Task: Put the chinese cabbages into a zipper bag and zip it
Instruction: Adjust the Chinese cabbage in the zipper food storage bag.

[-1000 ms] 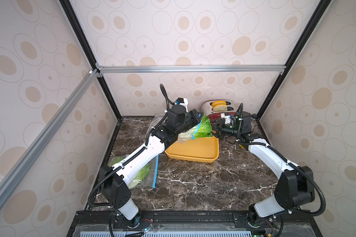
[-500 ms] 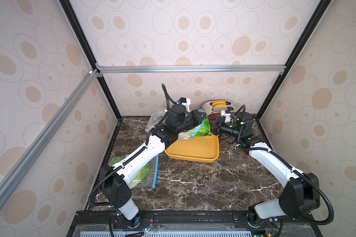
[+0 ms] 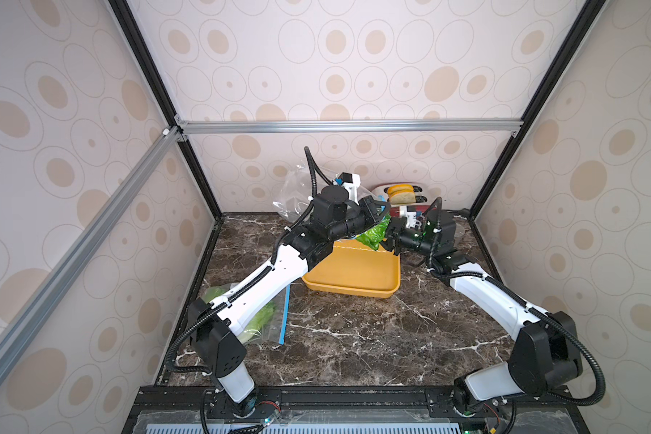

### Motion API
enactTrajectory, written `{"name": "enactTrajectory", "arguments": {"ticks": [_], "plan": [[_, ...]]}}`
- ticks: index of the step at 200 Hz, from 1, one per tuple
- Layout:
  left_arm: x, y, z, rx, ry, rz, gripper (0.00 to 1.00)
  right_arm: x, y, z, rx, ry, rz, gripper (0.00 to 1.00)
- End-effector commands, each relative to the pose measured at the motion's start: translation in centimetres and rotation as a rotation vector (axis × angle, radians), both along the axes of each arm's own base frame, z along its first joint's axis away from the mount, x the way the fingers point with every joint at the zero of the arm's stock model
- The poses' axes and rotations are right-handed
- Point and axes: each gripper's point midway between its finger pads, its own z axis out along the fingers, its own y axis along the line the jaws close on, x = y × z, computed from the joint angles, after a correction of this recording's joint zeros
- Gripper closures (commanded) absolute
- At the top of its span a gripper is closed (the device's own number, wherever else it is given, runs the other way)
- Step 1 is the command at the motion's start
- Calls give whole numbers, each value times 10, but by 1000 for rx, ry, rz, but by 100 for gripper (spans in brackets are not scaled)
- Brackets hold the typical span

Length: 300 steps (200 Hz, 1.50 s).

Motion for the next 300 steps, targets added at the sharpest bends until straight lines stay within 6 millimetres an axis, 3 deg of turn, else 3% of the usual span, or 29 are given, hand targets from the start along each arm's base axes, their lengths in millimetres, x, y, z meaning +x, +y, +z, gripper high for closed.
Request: {"name": "enactTrajectory", "arguments": {"ticks": [1,25,55,74,87,115,141,156,177,200,217,232,248,275,300], "plan": [[-13,5,-6,14,14,-25,100,-12,-10,64,125,-147,-9,61],[-12,2,2,-74,2,-28,100,-24,5,65,81,-157,51,59],[-7,-3,34,-132,-55,-32,100,-43,47,34,18,-112,167,58],[-5,2,48,-185,-77,1,100,-40,52,10,-21,-86,155,57],[-7,-2,54,-245,-71,-15,100,-38,56,11,-24,-95,169,58],[-16,3,50,-180,-67,-23,100,-24,33,39,47,-152,95,57],[-27,10,25,-65,-28,-32,100,-14,4,59,107,-163,26,55],[-31,11,16,-100,1,-38,100,-16,1,70,135,-183,36,53],[-33,4,8,-138,20,-44,100,-27,19,61,72,-180,96,53],[-30,-4,25,-201,-33,-70,100,-37,32,36,27,-144,147,52],[-24,-8,23,-161,-33,-54,100,-45,41,18,-9,-125,174,51],[-21,-14,32,-247,-36,-73,100,-52,50,7,-52,-113,202,52],[-25,-15,33,-231,-43,-77,100,-48,41,9,-19,-112,173,52],[-28,3,31,-191,-53,-15,100,-39,15,18,-28,-131,91,49],[-34,-4,43,-263,-43,-50,100,-37,23,15,-40,-118,110,46]]}}
